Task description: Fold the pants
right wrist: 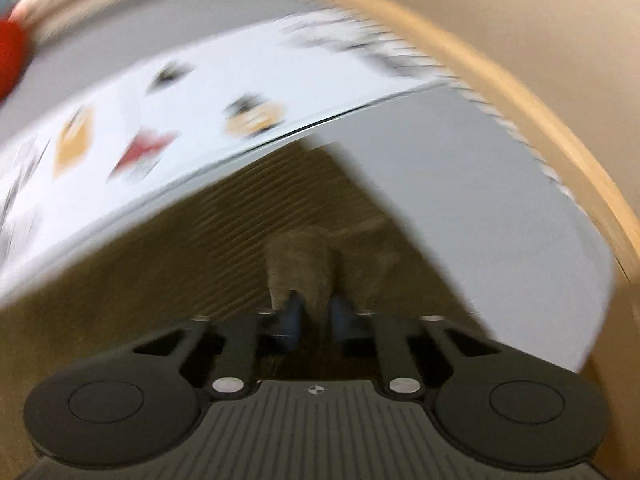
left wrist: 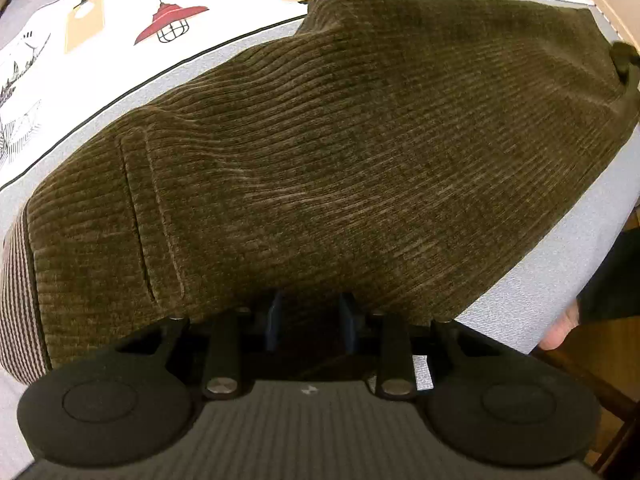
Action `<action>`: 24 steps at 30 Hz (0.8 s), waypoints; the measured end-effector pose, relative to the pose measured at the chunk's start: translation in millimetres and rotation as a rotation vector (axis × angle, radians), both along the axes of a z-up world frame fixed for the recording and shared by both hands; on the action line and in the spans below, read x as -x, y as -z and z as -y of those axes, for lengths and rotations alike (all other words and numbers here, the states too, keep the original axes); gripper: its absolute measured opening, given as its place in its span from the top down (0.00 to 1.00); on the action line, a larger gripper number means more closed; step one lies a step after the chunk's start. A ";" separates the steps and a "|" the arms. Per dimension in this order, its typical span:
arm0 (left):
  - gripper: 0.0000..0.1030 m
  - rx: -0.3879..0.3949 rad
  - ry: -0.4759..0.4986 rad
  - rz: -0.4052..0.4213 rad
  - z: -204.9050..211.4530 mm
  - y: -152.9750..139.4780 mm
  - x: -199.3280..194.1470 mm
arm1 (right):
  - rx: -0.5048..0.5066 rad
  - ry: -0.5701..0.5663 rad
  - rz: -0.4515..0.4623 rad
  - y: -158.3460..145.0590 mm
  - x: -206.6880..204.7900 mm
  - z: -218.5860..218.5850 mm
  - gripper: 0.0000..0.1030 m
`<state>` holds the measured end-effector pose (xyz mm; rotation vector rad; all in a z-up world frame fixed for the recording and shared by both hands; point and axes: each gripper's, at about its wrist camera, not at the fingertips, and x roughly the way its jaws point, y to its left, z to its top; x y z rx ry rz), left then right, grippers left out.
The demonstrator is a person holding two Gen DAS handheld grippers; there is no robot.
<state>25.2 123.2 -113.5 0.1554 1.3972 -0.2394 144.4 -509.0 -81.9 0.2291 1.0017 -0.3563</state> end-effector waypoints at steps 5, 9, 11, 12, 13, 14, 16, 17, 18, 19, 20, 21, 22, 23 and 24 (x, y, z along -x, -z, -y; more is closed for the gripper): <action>0.65 -0.025 0.022 0.003 7.0 -2.7 0.6 | -0.215 0.324 -0.053 16.9 43.7 72.0 0.93; 0.64 0.065 -0.019 0.022 -2.7 -14.7 -5.3 | -0.360 0.453 -0.065 28.0 69.8 96.2 0.93; 0.61 0.129 -0.092 0.075 -20.0 -29.6 -6.1 | -0.359 0.431 -0.043 21.4 71.9 93.5 0.92; 0.61 0.157 -0.147 0.110 -33.7 -38.2 -5.5 | -0.358 0.424 -0.039 19.1 74.2 91.1 0.87; 0.60 0.174 -0.196 0.141 -45.3 -44.8 -4.1 | -0.360 0.416 -0.034 15.8 73.9 87.8 0.77; 0.58 0.187 -0.258 0.180 -61.3 -52.7 -1.9 | -0.356 0.414 -0.031 14.1 73.3 86.4 0.71; 0.55 0.198 -0.371 0.236 -92.6 -64.3 5.0 | -0.344 0.427 -0.002 10.9 70.4 86.5 0.57; 0.53 0.202 -0.429 0.254 -107.5 -68.2 9.3 | -0.347 0.435 0.009 9.5 71.3 88.1 0.57; 0.53 0.200 -0.482 0.263 -121.8 -69.7 14.8 | -0.355 0.442 0.015 9.8 69.4 90.7 0.57; 0.52 0.192 -0.522 0.265 -131.9 -69.4 19.4 | -0.362 0.450 0.013 11.0 66.2 91.3 0.56; 0.50 0.183 -0.556 0.262 -140.7 -68.0 23.7 | -0.366 0.456 0.006 13.1 65.4 90.9 0.56; 0.48 0.175 -0.587 0.254 -149.2 -65.7 27.6 | -0.368 0.456 0.002 12.7 65.6 90.2 0.56; 0.48 0.173 -0.606 0.250 -153.6 -63.0 29.2 | -0.368 0.454 0.001 15.6 62.3 92.6 0.55; 0.48 0.167 -0.626 0.247 -160.1 -61.6 32.5 | -0.364 0.453 0.003 13.7 61.9 91.3 0.56; 0.48 0.160 -0.645 0.249 -165.4 -60.4 35.0 | -0.360 0.453 0.004 11.9 61.8 90.0 0.56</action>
